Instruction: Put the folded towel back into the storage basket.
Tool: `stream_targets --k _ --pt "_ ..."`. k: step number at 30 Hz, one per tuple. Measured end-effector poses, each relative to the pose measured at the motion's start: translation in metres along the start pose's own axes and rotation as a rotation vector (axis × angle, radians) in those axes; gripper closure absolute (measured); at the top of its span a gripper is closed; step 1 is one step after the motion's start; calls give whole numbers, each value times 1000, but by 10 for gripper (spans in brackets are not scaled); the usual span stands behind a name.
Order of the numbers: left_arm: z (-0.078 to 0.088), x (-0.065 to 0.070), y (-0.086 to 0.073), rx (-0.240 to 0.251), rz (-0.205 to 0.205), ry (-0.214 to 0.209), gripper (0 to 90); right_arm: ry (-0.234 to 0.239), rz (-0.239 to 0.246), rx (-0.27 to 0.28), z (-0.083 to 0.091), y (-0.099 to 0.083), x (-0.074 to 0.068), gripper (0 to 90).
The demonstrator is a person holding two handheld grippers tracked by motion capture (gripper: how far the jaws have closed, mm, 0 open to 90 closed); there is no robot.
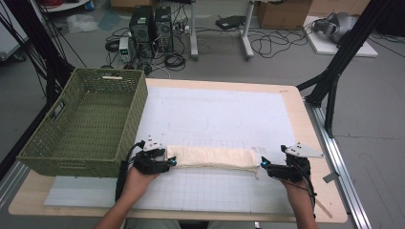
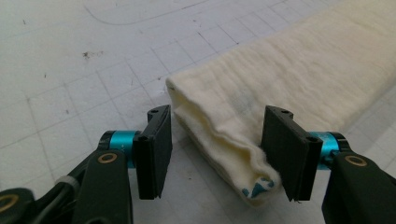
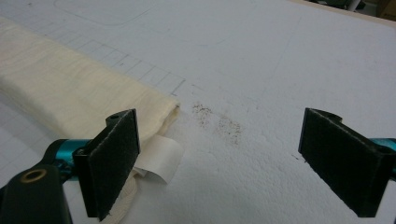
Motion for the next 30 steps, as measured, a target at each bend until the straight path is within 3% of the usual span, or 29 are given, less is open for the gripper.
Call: stream_targets --k 2,7,15,18,21,23,25,30 --pt "-1 4 -1 3 -15 25 428 4 1 -3 -1 0 -1 119" --pt "0 7 -1 2 -28 24 501 6 14 -2 -2 1 -2 119" --pt "0 12 -2 9 -85 -20 776 16 12 -14 -4 1 -4 120" --pt "0 10 -2 16 -68 -40 799 27 1 -19 -5 2 -4 119" --pt "0 10 -2 15 -73 -34 800 79 -42 -17 -10 5 -7 119" --pt "0 10 -2 14 -71 -35 800 91 -43 -25 -13 5 -9 119" --pt "0 10 -2 14 -64 -37 796 106 -13 -77 -24 8 -19 123" --pt "0 10 -2 17 -57 -40 795 130 14 -154 -36 8 -31 297"
Point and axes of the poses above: each handheld gripper's, and its own axes: z roughly backward along the jaws, y roughly out of its top, x roughly to its right, the point moved 3 cm from there along -z, roughly forward along the jaws, and after that the axes turned 15 degrees about -x, right-handed, at the moved point
